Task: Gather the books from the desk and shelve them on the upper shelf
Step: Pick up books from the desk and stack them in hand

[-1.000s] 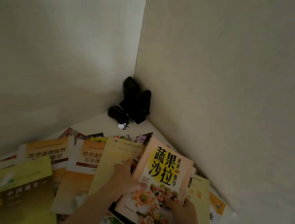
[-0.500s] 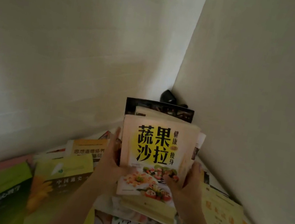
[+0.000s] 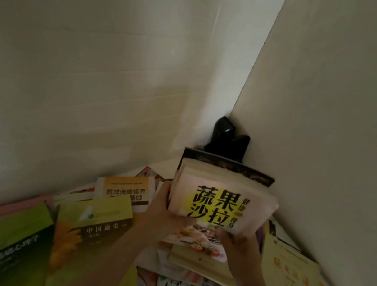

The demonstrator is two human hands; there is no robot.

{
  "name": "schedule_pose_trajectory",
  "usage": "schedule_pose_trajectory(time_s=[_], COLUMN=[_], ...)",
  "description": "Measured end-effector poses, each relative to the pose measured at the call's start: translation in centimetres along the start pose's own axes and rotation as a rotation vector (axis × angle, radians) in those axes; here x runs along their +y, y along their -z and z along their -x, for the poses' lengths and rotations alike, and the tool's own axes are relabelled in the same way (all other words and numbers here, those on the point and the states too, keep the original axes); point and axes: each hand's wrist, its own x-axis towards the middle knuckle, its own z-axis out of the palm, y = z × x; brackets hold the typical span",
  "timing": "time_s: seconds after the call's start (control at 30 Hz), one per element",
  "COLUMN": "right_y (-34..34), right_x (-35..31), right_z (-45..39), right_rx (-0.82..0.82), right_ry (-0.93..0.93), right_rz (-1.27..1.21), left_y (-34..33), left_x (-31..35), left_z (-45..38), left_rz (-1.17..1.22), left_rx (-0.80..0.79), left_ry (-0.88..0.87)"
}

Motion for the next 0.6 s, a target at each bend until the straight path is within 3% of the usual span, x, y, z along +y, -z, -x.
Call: schedule_pose_trajectory(time_s=[0.2,0.3,0.43,0.6], right_y=[-1.5,-2.4,-4.0,-8.6], right_x=[-0.4,-2.4,-7.0,-15.1], right_z=[1.6,2.7,4.5,5.8], right_rx=[0.099,0.161,0.17,0.002], right_ry=[-0.075,-0.054,0.032,0.229], right_rz=[0.082,0.09,0.098,-0.012], left_y=[0.8,0.9,2.9,7.6], left_x=[-1.0,0.1,4.5,13.9], left_z=[0.9,1.5,4.4,10.4], left_rz=[-0.123,-0.152,-0.166,-0.321], left_rx=[-0.089,-0.061,0.042,0.254], left_ry=[0.004,-0.036,-0.077,-0.288])
